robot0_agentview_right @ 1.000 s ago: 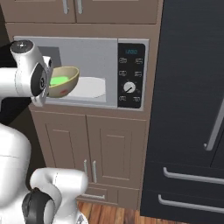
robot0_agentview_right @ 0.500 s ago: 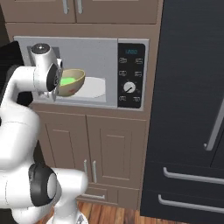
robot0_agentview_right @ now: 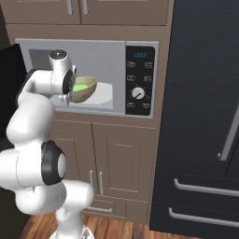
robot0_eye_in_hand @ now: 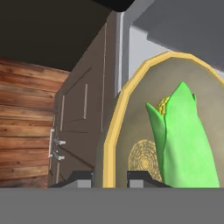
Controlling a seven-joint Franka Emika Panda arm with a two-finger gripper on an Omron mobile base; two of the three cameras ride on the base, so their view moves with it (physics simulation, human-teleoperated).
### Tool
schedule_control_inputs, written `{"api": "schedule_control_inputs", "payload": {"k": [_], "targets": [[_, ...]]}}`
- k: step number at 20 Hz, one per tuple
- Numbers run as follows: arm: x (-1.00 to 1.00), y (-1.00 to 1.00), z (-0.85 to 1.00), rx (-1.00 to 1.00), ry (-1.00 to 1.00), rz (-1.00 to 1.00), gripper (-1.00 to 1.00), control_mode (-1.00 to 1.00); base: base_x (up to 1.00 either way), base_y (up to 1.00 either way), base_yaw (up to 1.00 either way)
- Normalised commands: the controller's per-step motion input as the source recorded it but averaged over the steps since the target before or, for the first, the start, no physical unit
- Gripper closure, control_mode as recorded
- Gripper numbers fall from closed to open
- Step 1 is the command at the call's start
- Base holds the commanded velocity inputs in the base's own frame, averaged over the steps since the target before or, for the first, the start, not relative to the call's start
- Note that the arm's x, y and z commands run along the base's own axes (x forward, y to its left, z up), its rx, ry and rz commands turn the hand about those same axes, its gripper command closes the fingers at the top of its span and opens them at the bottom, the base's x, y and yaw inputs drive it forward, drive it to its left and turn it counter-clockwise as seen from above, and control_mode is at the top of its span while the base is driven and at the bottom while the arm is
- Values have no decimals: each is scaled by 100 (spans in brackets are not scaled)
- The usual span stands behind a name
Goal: Pick the corn from the sink and place it in the bowl. Then pick the bowl and place it in the microwave. Then close the microwave door and press the start button.
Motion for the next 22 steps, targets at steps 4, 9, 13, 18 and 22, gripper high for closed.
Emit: {"api": "schedule_control_inputs", "payload": {"k": [4, 9, 13, 18, 22], "targets": [[66, 0, -8, 0, 4, 0, 100, -100, 0, 0, 0], [58, 0, 0, 0, 1, 0, 100, -100, 0, 0, 0], [54, 0, -7, 0, 0, 0, 100, -100, 0, 0, 0], [43, 0, -32, 0, 0, 0, 100, -100, 0, 0, 0], [28, 0, -30, 0, 0, 0, 100, -100, 0, 0, 0]]}}
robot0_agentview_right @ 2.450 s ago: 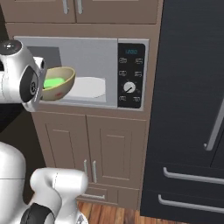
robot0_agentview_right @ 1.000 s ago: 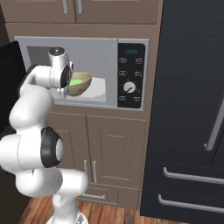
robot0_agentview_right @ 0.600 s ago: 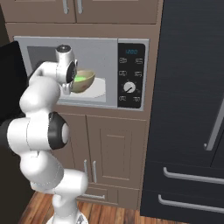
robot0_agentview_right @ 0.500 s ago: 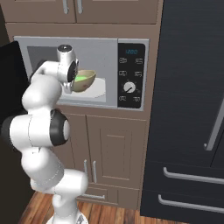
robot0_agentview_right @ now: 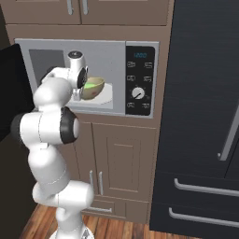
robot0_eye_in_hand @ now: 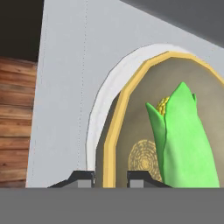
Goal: Pick the corn from the sink and place it in the bowl. Then pick the bowl and place it in the microwave. Then close the microwave door and press the start button.
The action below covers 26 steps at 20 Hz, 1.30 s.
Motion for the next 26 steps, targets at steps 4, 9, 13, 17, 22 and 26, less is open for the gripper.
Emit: {"api": "schedule_control_inputs", "payload": {"k": [4, 9, 13, 17, 22, 26], "targets": [[26, 1, -16, 0, 0, 0, 100, -100, 0, 0, 0], [32, 6, -28, 0, 0, 0, 100, -100, 0, 0, 0], [20, 3, -30, 0, 0, 0, 100, -100, 0, 0, 0], [8, 2, -26, 0, 0, 0, 100, -100, 0, 0, 0], [-1, 0, -3, 0, 0, 0, -100, -100, 0, 0, 0], [-32, 0, 0, 0, -3, 0, -100, -100, 0, 0, 0]]}}
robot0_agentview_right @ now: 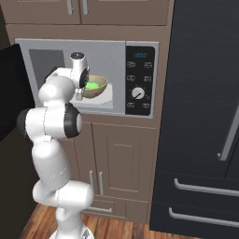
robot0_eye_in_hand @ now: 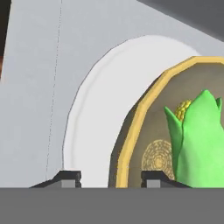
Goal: Pick the corn from the sink and place it in the bowl. Then pick the bowl and place it in the microwave. Then close the microwave door and press the start button.
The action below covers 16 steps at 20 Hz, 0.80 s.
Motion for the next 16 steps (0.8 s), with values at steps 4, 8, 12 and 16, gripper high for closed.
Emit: {"api": "schedule_control_inputs", "payload": {"k": [4, 8, 12, 16], "targets": [[-78, 0, 0, 0, -14, 0, -100, -100, 0, 0, 0], [-99, -2, 15, 4, -13, 3, -100, -100, 0, 0, 0], [-100, 0, 27, 8, -5, 5, -100, -100, 0, 0, 0], [-100, -12, 27, 11, 0, 10, -100, -100, 0, 0, 0]]}}
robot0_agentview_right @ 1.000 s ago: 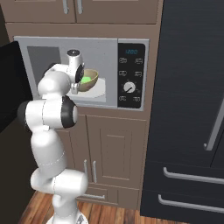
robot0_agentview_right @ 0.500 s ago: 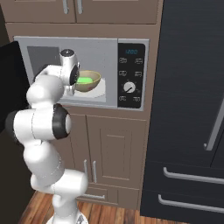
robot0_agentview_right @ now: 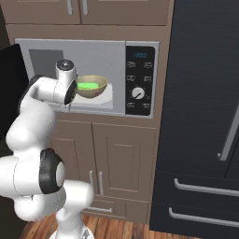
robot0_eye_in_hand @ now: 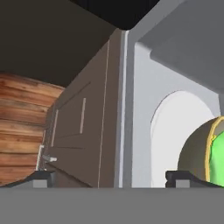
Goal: Pick the corn from the sink and place it in the bowl. Then pick the bowl and place it in the microwave. Then close the microwave door and press the start button.
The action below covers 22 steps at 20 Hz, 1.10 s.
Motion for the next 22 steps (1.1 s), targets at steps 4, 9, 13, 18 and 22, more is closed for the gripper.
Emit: {"api": "schedule_control_inputs", "payload": {"k": [4, 9, 13, 18, 22], "targets": [[-100, -18, 18, 13, -4, 13, -100, -100, 0, 0, 0], [-100, -12, 12, 11, -6, 17, -100, -100, 0, 0, 0], [-100, 0, 22, 7, -2, 30, -100, -100, 0, 0, 0], [-100, 0, 38, 5, -6, 31, -100, -100, 0, 0, 0], [-100, 0, 49, 1, -7, 24, -100, -100, 0, 0, 0]]}}
